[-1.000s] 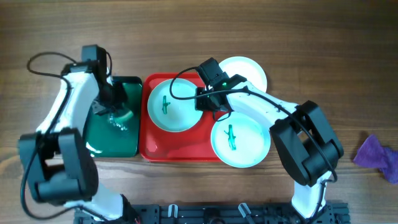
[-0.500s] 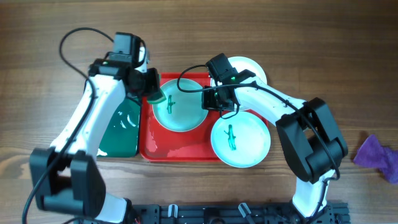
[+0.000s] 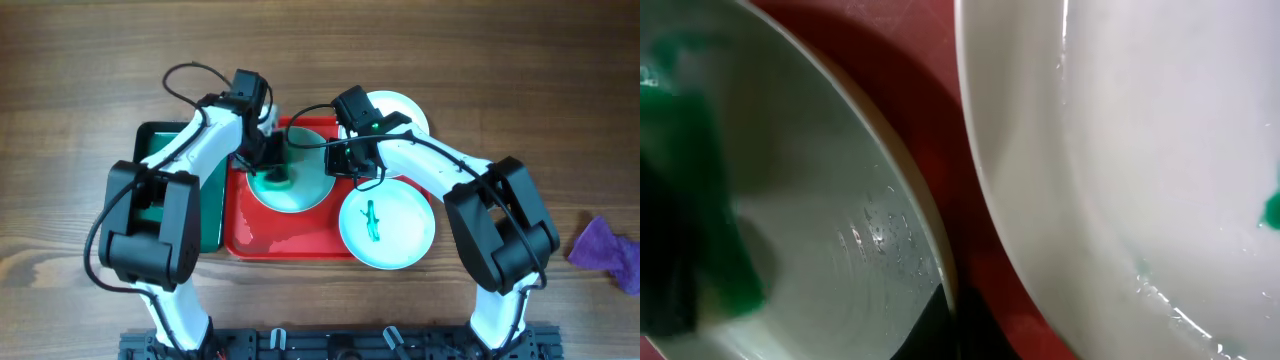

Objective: Clean dirty plates on tray and stack at the side
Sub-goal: 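Grasp the sponge with left gripper and scrub the plate held by right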

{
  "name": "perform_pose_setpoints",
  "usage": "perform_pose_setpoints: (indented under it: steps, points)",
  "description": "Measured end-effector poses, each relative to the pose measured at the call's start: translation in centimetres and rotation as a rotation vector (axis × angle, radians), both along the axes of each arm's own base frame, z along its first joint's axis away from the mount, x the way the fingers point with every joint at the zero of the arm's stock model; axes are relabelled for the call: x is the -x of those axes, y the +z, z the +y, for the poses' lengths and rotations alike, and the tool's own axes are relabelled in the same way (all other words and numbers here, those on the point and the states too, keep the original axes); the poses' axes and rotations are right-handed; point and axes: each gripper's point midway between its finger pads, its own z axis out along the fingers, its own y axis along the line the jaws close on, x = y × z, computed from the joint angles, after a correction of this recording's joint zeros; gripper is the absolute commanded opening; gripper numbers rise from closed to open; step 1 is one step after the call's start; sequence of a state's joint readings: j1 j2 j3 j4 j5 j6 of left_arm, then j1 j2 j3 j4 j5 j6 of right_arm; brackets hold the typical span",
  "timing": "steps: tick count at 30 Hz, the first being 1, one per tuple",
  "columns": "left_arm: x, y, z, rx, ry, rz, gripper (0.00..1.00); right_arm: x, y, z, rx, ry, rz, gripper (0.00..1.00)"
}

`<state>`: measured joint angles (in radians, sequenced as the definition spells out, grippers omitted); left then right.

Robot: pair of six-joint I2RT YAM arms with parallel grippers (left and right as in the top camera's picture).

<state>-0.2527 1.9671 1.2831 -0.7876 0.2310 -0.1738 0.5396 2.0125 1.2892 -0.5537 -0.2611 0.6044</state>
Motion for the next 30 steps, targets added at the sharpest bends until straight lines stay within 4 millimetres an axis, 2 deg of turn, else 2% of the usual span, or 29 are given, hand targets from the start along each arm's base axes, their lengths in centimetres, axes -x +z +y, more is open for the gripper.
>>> perform_pose_setpoints:
  steps: [1, 2, 5, 9, 12, 17, 19, 21, 23, 24, 26, 27, 28, 30]
  points:
    - [1.1, 0.0, -1.5, 0.08, -0.064, 0.04, 0.04, 0.0, 0.0, 0.0, 0.0, 0.0, 0.0, 0.04]
    - [1.4, 0.0, -2.1, 0.115, -0.089, 0.048, 0.04, 0.0, 0.0, 0.0, 0.0, 0.0, -0.001, 0.04]
    - [0.7, -0.2, -2.5, 0.13, -0.093, 0.014, 0.04, -0.2, 0.0, 0.0, 0.003, -0.003, -0.009, 0.04]
    - [-1.7, -0.5, -0.9, -0.035, 0.068, -0.073, 0.04, -0.6, 0.0, 0.3, -0.008, -0.003, -0.026, 0.04]
    - [-2.8, -0.2, 1.3, -0.169, 0.182, -0.123, 0.04, -0.7, 0.0, 0.3, -0.009, -0.003, -0.026, 0.04]
    - [-1.2, -0.2, 3.2, -0.273, 0.237, -0.06, 0.04, -0.2, 0.0, 0.9, -0.026, 0.013, -0.013, 0.04]
    - [0.3, -0.2, 2.6, -0.231, 0.159, 0.006, 0.04, 0.0, -0.1, 0.7, -0.022, 0.013, -0.005, 0.04]
    - [2.1, -0.1, 0.9, -0.084, 0.019, 0.088, 0.04, -0.1, -0.1, 0.6, -0.021, 0.01, -0.004, 0.04]
    - [4.0, 0.4, -2.2, 0.109, -0.112, 0.142, 0.04, -0.1, -0.1, 0.6, -0.02, 0.009, -0.004, 0.04]
    - [4.2, 0.5, -3.3, 0.174, -0.151, 0.14, 0.04, -0.1, -0.1, 0.6, -0.021, 0.009, -0.004, 0.04]
    - [3.7, 0.7, -4.9, 0.257, -0.199, 0.097, 0.04, -0.1, -0.1, 0.6, -0.021, 0.009, -0.004, 0.04]
    - [2.6, 0.9, -5.6, 0.289, -0.218, 0.044, 0.04, -0.1, -0.1, 0.6, -0.02, 0.009, -0.004, 0.04]
    - [1.7, 0.9, -5.8, 0.295, -0.218, 0.005, 0.04, -0.1, -0.1, 0.6, -0.021, 0.009, -0.004, 0.04]
    - [-1.4, 0.4, -5.0, 0.207, -0.142, -0.103, 0.04, -0.1, -0.1, 0.6, -0.021, 0.009, -0.005, 0.04]
